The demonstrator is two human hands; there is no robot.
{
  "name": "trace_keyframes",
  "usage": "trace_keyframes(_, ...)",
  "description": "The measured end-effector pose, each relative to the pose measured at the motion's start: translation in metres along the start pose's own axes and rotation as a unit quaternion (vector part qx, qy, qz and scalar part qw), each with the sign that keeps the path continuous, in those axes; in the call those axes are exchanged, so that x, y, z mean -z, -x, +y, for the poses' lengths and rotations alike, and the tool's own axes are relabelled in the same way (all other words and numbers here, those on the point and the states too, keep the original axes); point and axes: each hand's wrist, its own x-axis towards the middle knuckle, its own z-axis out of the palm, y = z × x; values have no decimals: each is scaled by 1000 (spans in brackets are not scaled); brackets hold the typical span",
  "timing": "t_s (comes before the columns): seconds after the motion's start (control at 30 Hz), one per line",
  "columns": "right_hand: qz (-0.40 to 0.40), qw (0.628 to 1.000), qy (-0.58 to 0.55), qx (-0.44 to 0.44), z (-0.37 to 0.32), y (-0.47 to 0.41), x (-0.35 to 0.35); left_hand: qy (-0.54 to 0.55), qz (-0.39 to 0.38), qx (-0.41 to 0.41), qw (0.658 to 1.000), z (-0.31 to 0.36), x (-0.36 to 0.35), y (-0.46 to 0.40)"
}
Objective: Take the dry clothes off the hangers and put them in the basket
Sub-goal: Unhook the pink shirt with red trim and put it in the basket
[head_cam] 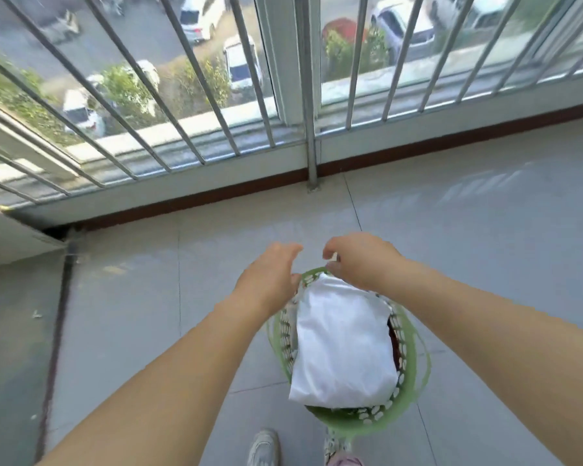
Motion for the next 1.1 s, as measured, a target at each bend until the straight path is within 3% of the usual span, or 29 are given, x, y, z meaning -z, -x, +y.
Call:
trace_keyframes(0.27,130,986,16,105,-111,84,139,31,186,-34,981,16,164,94)
trace_keyframes(0.43,226,955,3,193,-188,131,189,25,341,-86,936,9,251,163)
trace_keyframes(0.73,436,838,-46,323,-329,207,250,27,620,-164,767,-37,382,292)
trace_keyframes(1.1,556,728,-39,400,-472,279,316,-97,790,-165,583,-72,493,404)
